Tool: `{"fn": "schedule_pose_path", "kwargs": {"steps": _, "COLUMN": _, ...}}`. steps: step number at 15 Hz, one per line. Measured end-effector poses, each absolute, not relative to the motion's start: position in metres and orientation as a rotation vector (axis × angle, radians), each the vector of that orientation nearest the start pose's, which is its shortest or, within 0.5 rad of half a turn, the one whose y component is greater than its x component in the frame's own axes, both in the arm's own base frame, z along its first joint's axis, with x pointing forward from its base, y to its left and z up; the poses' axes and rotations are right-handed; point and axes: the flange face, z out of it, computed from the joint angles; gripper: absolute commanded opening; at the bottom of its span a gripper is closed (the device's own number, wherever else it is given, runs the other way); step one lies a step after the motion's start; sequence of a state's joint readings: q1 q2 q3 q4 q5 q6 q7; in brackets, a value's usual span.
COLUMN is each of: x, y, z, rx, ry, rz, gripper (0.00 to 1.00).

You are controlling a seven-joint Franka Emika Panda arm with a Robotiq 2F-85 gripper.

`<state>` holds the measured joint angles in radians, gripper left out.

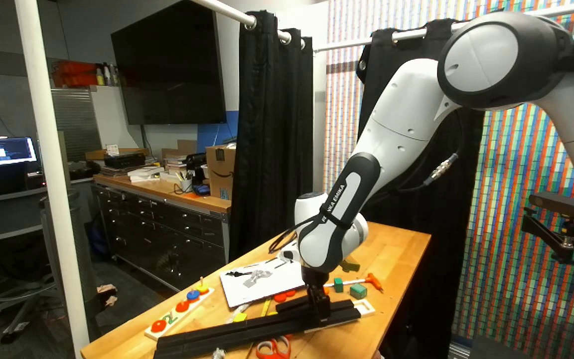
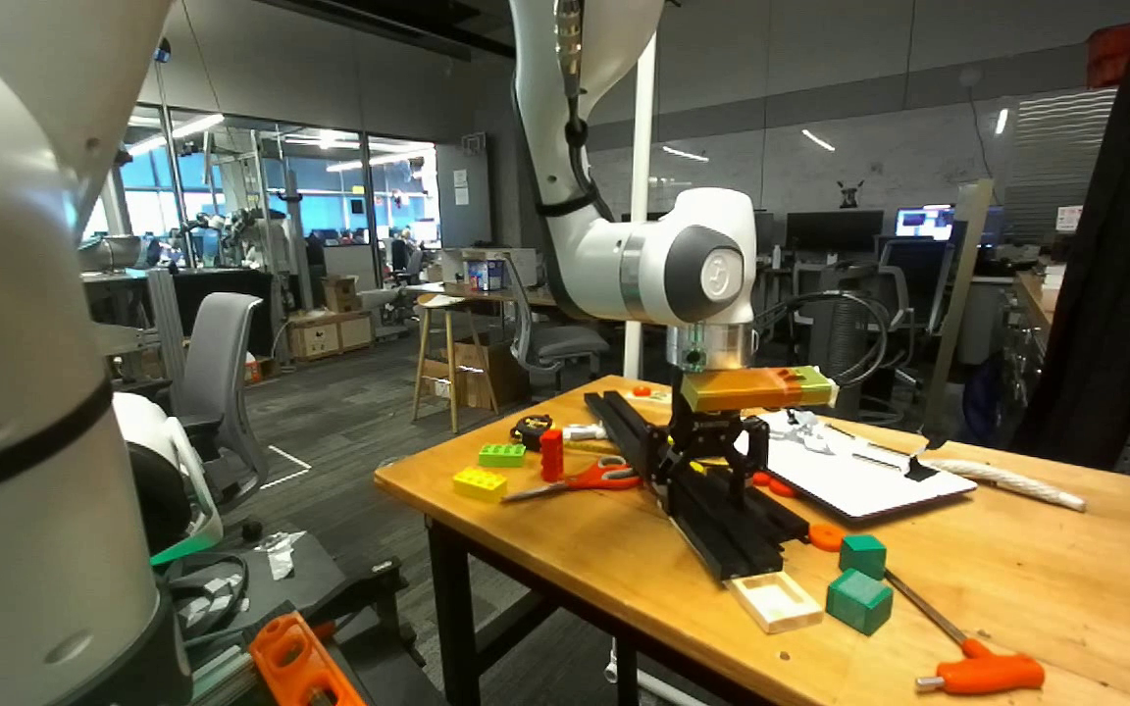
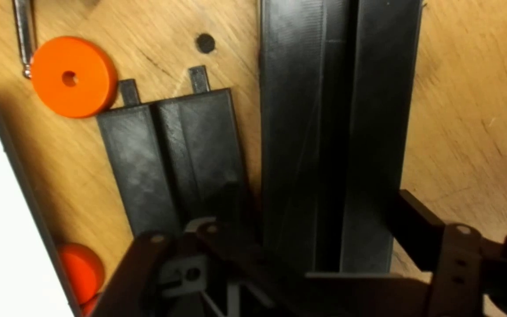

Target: Turn the black object clockwise then put the green block on he first position on the wooden board

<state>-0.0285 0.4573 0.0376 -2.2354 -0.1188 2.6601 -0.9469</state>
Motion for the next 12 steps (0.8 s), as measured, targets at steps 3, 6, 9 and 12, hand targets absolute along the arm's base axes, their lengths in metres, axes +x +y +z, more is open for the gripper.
{"fn": "schedule_pose_path", "kwargs": {"steps": 3, "x": 0.5415, "y": 0.0085, "z": 0.163, "rx": -2.729, "ry": -1.594, "rz": 0.058, "gripper": 0.46}}
{"fn": "schedule_pose_path", "kwargs": {"steps": 6, "x": 0.5414, "y": 0.0081, "z": 0.1621, "rx": -2.727, "ry": -1.59, "rz": 0.057, "gripper": 0.46}}
{"fn": "schedule_pose_path", "kwargs": {"steps": 9, "x": 0.5415, "y": 0.0097, "z": 0.1623, "rx": -2.722, "ry": -1.589, "rz": 0.053, "gripper": 0.46}}
{"fn": "schedule_pose_path", "kwargs": {"steps": 12, "x": 0.5412, "y": 0.0161, "z": 0.1624, "rx": -2.709, "ry": -1.598, "rz": 0.049, "gripper": 0.46}}
